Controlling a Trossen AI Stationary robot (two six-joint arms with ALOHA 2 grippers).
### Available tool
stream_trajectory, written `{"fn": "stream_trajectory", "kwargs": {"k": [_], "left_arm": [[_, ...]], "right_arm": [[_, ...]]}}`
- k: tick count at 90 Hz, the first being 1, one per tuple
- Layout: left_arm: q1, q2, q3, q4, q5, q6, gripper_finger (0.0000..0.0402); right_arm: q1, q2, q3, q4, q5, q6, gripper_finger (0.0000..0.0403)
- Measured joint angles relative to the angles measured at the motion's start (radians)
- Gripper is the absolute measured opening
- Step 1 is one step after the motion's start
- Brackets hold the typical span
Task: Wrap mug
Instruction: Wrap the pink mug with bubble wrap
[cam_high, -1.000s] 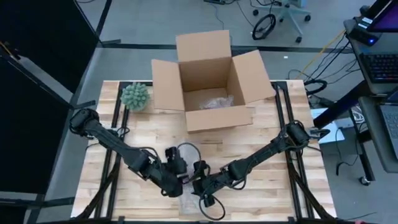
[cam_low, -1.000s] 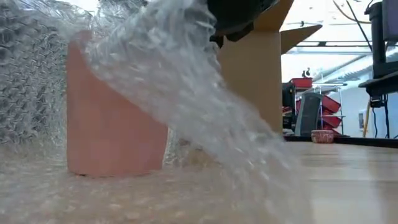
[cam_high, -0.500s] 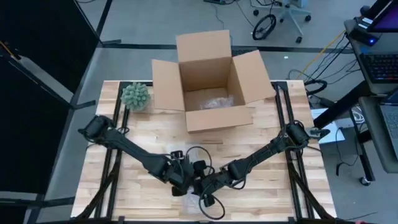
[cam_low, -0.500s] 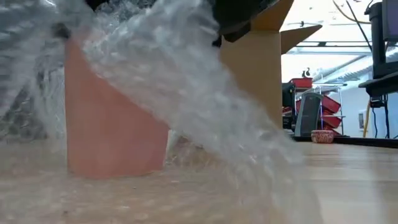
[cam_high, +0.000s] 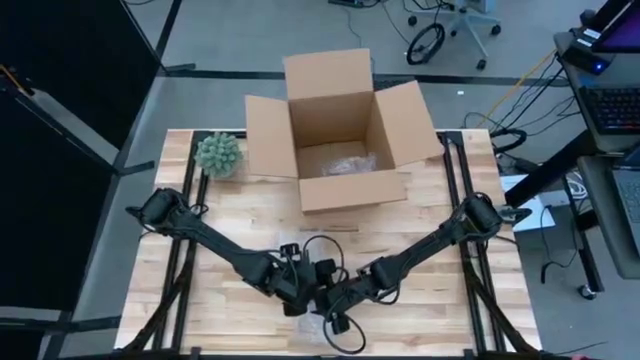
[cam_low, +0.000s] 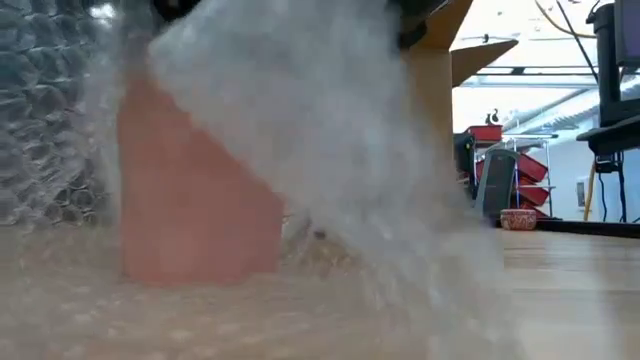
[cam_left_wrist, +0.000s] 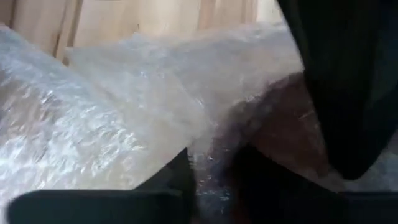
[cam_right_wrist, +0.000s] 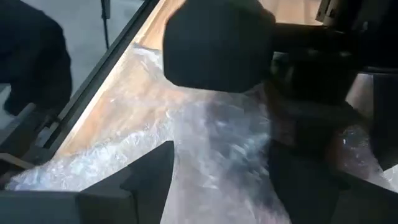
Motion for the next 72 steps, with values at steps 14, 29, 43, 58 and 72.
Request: {"fn": "stream_trajectory", "kwargs": {"k": [14, 29, 43, 58, 72], "left_arm": [[0.002, 0.000, 0.001, 0.025, 0.051, 0.039, 0.0029], [0.002, -0.001, 0.001, 0.038, 0.064, 0.046, 0.0032], [0.001, -0.001, 0.001, 0.041, 0.063, 0.063, 0.0033], [-0.003, -0.001, 0.000, 0.063, 0.076, 0.109, 0.0046], [-0.004, 0.000, -0.002, 0.078, 0.079, 0.123, 0.0056]], "right_arm": [[0.003, -0.108, 0.003, -0.103, 0.012, 0.082, 0.0235], [0.010, -0.161, 0.008, -0.181, 0.024, 0.197, 0.0235], [0.015, -0.174, 0.011, -0.196, 0.027, 0.240, 0.0235], [0.053, -0.148, 0.011, -0.225, 0.009, 0.051, 0.0235], [0.086, -0.096, 0.011, -0.206, 0.030, -0.203, 0.0235]]}}
